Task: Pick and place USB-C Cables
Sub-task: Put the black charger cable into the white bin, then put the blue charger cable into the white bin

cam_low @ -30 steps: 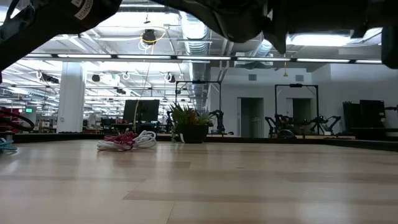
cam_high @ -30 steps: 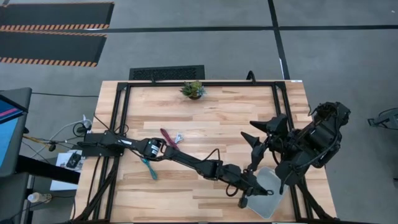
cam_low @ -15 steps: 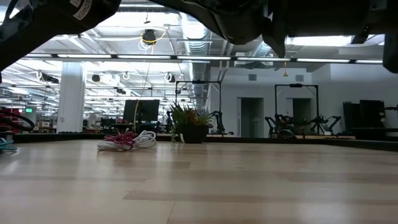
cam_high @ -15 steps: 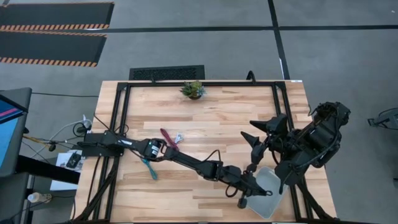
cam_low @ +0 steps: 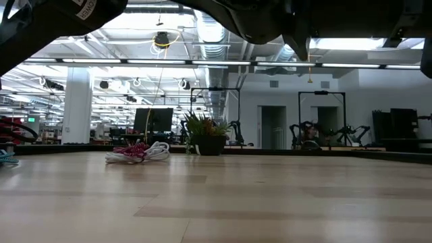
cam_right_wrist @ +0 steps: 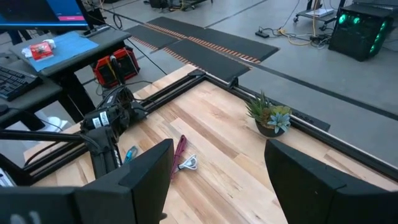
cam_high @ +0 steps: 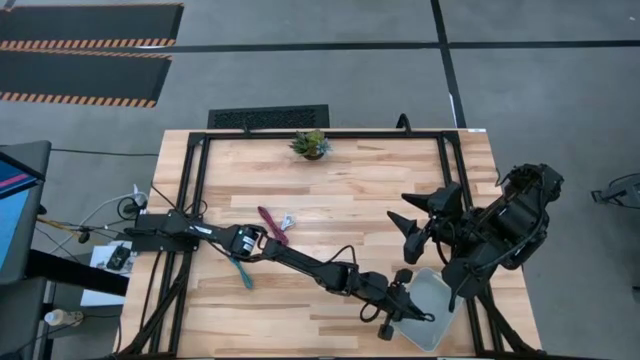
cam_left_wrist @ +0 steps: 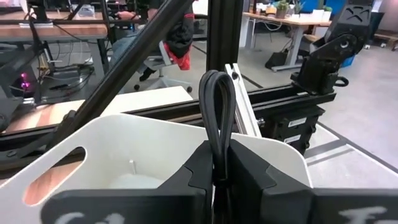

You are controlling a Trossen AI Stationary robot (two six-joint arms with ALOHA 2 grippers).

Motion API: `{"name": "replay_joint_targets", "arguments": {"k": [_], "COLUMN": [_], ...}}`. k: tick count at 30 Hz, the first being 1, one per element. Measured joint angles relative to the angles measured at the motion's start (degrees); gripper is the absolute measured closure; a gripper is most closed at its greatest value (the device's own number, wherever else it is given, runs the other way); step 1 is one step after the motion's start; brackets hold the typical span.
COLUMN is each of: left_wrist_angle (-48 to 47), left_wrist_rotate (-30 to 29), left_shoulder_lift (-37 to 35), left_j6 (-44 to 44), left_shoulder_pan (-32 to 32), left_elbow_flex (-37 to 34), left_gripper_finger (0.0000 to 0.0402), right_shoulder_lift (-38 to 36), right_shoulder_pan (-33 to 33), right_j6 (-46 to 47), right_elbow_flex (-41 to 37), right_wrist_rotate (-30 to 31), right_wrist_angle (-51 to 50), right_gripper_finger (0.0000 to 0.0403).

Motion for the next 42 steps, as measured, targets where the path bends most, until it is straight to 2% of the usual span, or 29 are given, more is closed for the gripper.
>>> {"name": "replay_joint_targets", "arguments": {"k": [6, 28, 32, 42], "left_wrist_angle": [0.0, -0.3, -0.2, -0.7], "left_wrist_rotate": [-0.2, -1.4, -0.5, -1.5], "left_shoulder_lift": [0.0, 0.0, 0.0, 0.0], "left_j6": [0.0, -2.7, -2.6, -5.4], "left_shoulder_pan": [-0.1, -0.1, -0.2, -0.1], "left_elbow_flex": [0.0, 0.0, 0.0, 0.2], "left_gripper_finger": [0.0361, 0.0352, 0.0321, 0.0205], "right_shoulder_lift": [0.0, 0.0, 0.0, 0.0], "right_shoulder_pan": [0.0, 0.0, 0.0, 0.0], "right_j6": [0.0, -1.6, -1.6, -1.4], "right_elbow_flex": [0.0, 0.0, 0.0, 0.0], "right_wrist_rotate": [0.0, 0.3, 0.3, 0.3], "right_wrist_angle": [0.0, 0.0, 0.0, 0.0], "right_gripper_finger": [0.0124, 0.0124, 0.0124, 0.0124]}}
